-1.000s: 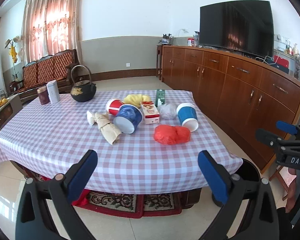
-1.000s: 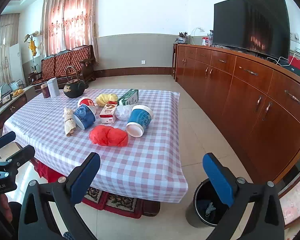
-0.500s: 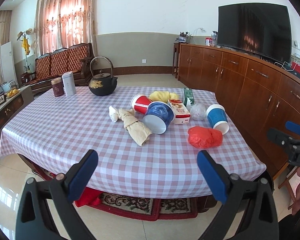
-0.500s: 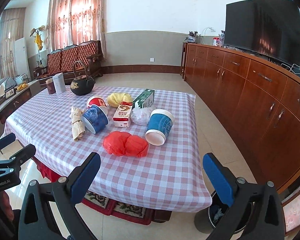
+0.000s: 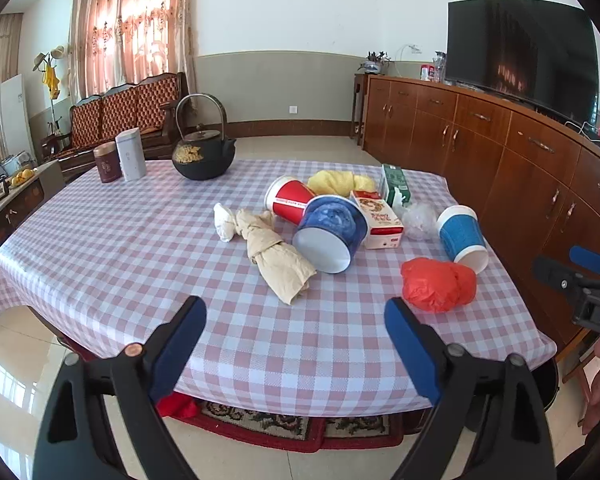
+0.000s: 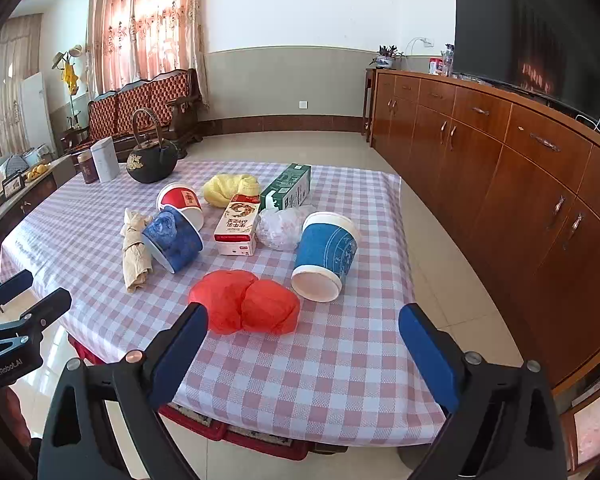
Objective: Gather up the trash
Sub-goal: 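Move both tools back over the table toward the remaining items, then grasp the beige cloth with the left gripper while the right gripper grasps the blue-and-white cup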
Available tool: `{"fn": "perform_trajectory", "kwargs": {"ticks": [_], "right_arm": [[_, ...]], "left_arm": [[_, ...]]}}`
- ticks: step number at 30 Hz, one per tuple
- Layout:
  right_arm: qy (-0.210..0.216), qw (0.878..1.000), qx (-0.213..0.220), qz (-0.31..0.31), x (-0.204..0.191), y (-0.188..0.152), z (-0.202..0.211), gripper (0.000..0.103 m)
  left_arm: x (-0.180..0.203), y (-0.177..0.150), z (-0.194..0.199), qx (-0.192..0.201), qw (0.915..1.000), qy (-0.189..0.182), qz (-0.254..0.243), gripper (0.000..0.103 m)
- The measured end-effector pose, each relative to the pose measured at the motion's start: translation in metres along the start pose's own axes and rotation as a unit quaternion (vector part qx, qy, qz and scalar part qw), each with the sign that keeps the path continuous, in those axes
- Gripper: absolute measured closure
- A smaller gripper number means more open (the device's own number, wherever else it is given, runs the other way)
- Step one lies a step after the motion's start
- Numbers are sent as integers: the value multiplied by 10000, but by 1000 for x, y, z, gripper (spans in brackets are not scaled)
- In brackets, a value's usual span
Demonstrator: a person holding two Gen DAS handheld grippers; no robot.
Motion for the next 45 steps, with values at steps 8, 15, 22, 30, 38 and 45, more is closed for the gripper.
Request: {"fn": "perform_trajectory", "kwargs": {"ticks": [8,15,22,30,38,45], "right_arm": [[7,9995,-238,-189,12,3,-44,16],[-80,9982,-493,-334,25,5,-93,18],[34,9956,-764,-538,31,4,-138,23],[304,9923,-948,-732,30,2,-157,41],[347,9925,-819,-833,34,5,-143,42],[303,9935,-658,-879,41,11,-119,43]], "left_arm": [[-11,-7,-48,-362,9987,-91,356,24],[-9,-4,-92,-571,9975,-103,393,30],[-14,0,-124,-707,9961,-75,526,30],[-18,-6,-145,-972,9936,-154,548,61],[-23,-4,-125,-756,9963,-101,403,83],[-29,1,-105,-581,9977,-73,332,83]]}}
Point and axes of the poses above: each gripper's, at about its wrist camera, not at the fingertips, and z roughly against the way its jaws point, x to its right, y to its top, the point moved 10 cm from there along -z, roughly the way its jaws point, and after that the axes turned 4 degrees about -z, right-handed, at the moved point
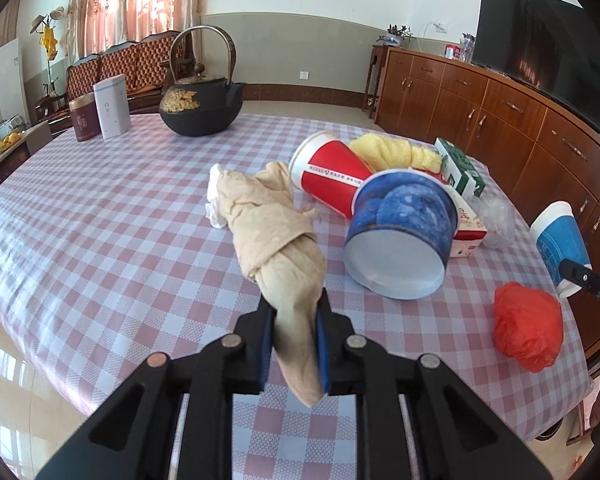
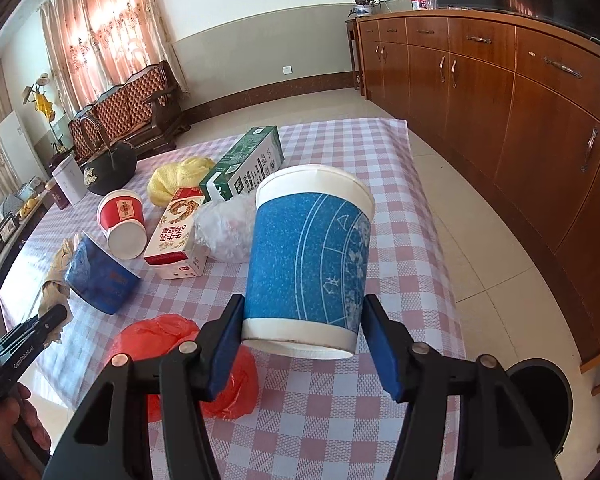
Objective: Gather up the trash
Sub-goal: 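Grasp the beige cloth with the left gripper while the right gripper grasps the blue-and-white cup, then carry the beige cloth and blue-and-white cup in both grippers over the bin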
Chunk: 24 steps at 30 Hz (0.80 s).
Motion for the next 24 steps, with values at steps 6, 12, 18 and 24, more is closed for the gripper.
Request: {"fn": "perform_trajectory", "kwargs": {"ticks": [6,12,18,24], "right_arm": [[-58,9998,187,33,4,4,31,43],[-189,9991,384,38,18,2,71,43],[-332,9980,532,-45,42,-9,115,43],[-518,9964,656,-157,71,-20,156,43]], "left_arm": [[3,-3,27,108,9999,-14,-84,83],[22,-6,54,234,9993,-166,-220,83],[63,-2,82,393,9969,-520,-439,83],[108,-1,105,542,9921,-803,-792,83]]}}
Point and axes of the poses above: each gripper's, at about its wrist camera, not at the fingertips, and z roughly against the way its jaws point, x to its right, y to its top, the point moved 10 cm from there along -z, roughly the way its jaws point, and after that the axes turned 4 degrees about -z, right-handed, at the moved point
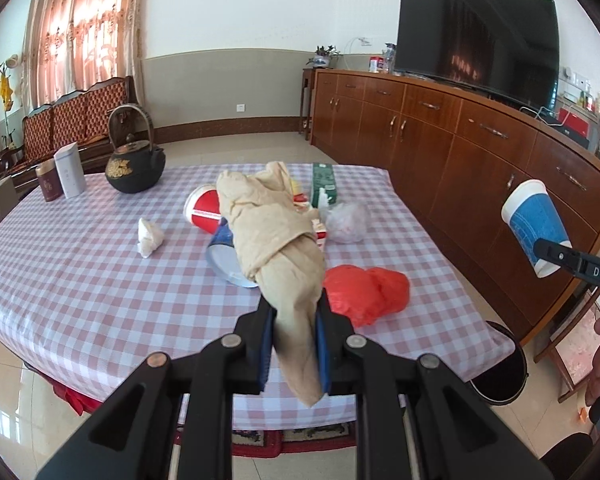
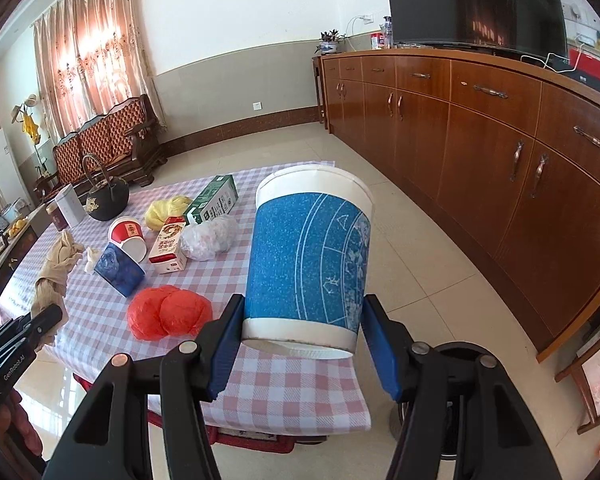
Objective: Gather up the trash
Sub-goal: 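Carry the beige cloth and blue-and-white cup in both grippers over the bin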
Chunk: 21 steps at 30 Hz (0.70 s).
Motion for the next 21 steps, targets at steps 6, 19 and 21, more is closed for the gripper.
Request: {"fn": "perform_trajectory", "kwargs": {"ticks": [6,19,21], "right_arm": [[-214,9996,77,-152,34,-6,30,43],[-659,9965,176,-481,109,-24,82,43],[-735,9957,167,-540,122,-30,88,43]], "left_arm": [[41,6,13,138,9992,-280,-261,83],[137,7,20,145,9910,-1024,-855,83],[154,4,20,119,9887,-1141,-960,83]]}}
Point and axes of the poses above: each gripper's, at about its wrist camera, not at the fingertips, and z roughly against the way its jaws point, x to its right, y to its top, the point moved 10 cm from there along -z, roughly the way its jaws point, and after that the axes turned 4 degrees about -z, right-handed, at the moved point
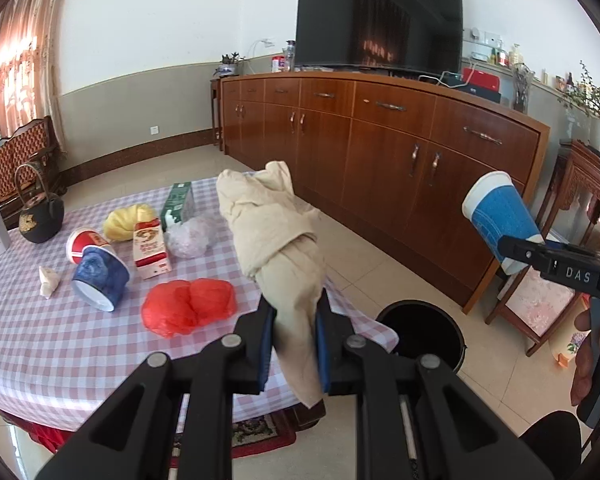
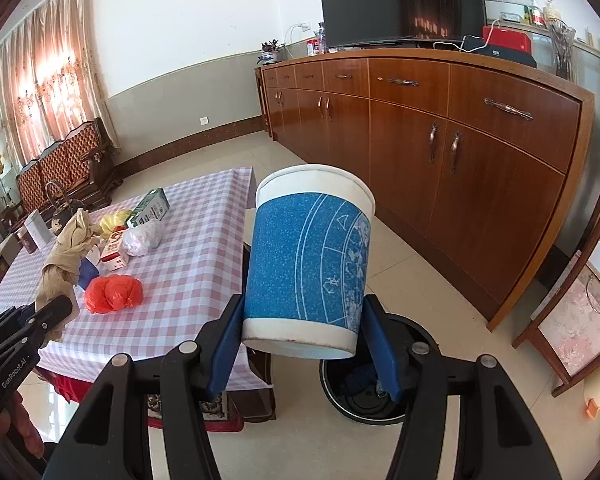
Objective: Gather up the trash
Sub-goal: 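Carry the beige cloth and blue-and-white cup in both grippers over the bin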
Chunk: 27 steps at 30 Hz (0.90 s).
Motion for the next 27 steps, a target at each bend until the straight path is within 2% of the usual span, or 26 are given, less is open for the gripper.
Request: {"fn": "perform_trajectory", "kwargs": {"ticks": [11,27], "right_arm": [[-330,9988,-207,-308,73,-21,-7,42],[-494,9960,-669,-328,116,-50,-57,42]], "left_arm": [[87,-1,-32,-227,9968,-617,-459,83],[153,-31,-91,-753,9873,-1192,-738,83]]}}
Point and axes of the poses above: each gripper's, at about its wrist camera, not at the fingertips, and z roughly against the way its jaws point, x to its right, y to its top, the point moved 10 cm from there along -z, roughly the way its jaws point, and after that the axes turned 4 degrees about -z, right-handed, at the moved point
